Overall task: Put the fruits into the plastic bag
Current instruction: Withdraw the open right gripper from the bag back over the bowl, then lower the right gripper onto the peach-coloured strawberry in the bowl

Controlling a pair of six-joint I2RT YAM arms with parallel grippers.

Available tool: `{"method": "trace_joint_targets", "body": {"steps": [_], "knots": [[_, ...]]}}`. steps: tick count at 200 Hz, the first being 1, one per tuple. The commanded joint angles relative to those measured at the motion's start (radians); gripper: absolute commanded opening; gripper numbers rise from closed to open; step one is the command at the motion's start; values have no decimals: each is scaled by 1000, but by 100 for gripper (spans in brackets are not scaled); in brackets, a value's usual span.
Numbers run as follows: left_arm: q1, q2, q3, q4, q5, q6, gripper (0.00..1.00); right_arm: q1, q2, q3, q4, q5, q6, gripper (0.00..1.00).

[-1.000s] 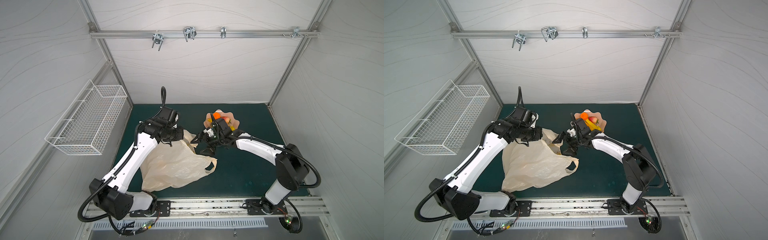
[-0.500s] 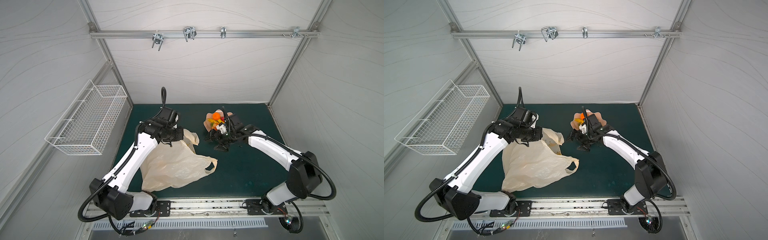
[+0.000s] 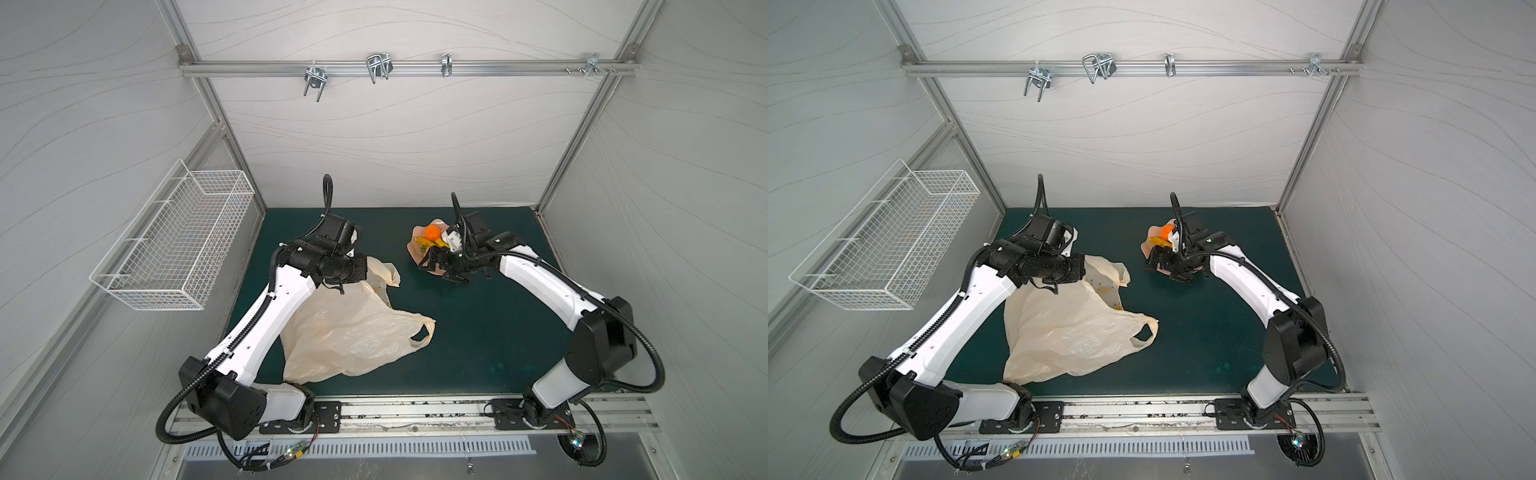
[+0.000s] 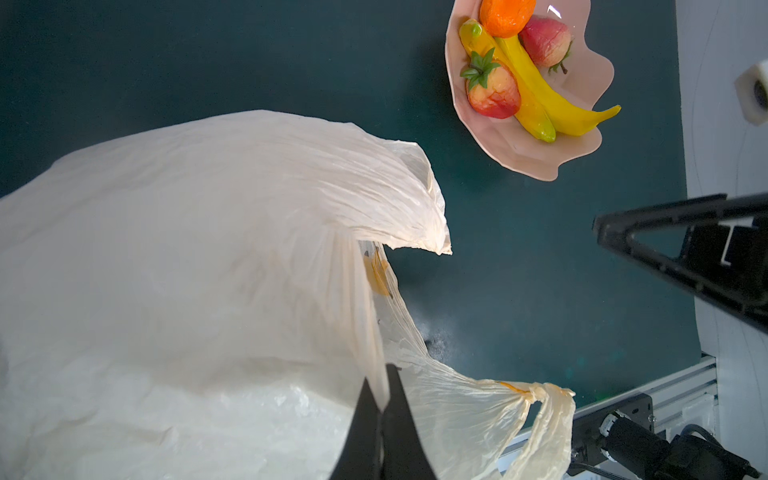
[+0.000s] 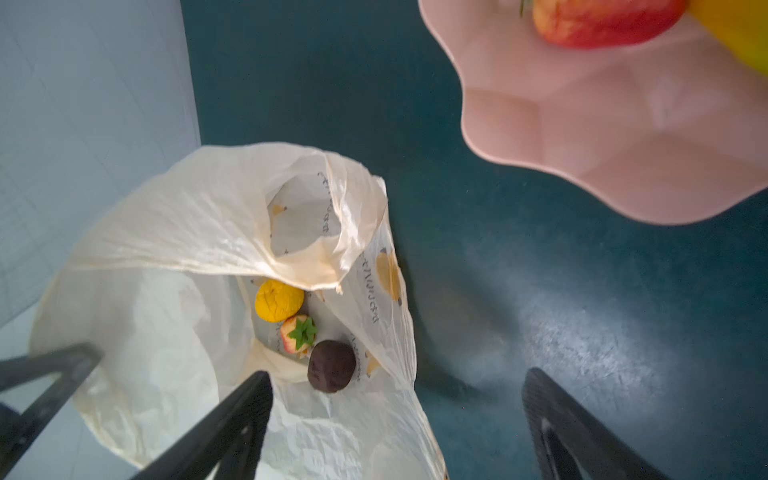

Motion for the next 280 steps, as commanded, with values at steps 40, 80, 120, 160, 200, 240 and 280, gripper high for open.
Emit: {"method": "trace_joint_targets", "body": {"steps": [40, 80, 120, 160, 200, 240, 280], "knots": [[-2, -24, -2, 4, 2, 13, 0, -31, 225, 233, -109, 212, -252, 86], [-2, -38, -16, 3, 2, 4, 0, -34, 361, 360, -119, 300, -325, 82], [-2, -47, -23, 1, 0, -1, 0, -40, 471, 449, -127, 341, -352, 81], [-2, -50, -30, -3, 2, -5, 0, -45, 545, 504, -122, 354, -358, 80], [-2, -53, -34, -9, 2, -3, 0, -45, 599, 542, -123, 351, -359, 79], [-2, -60, -36, -6, 5, -8, 0, -45, 635, 568, -127, 341, -351, 77], [-2, -69, -42, -11, 8, -12, 0, -45, 658, 573, -126, 343, -346, 74]]}}
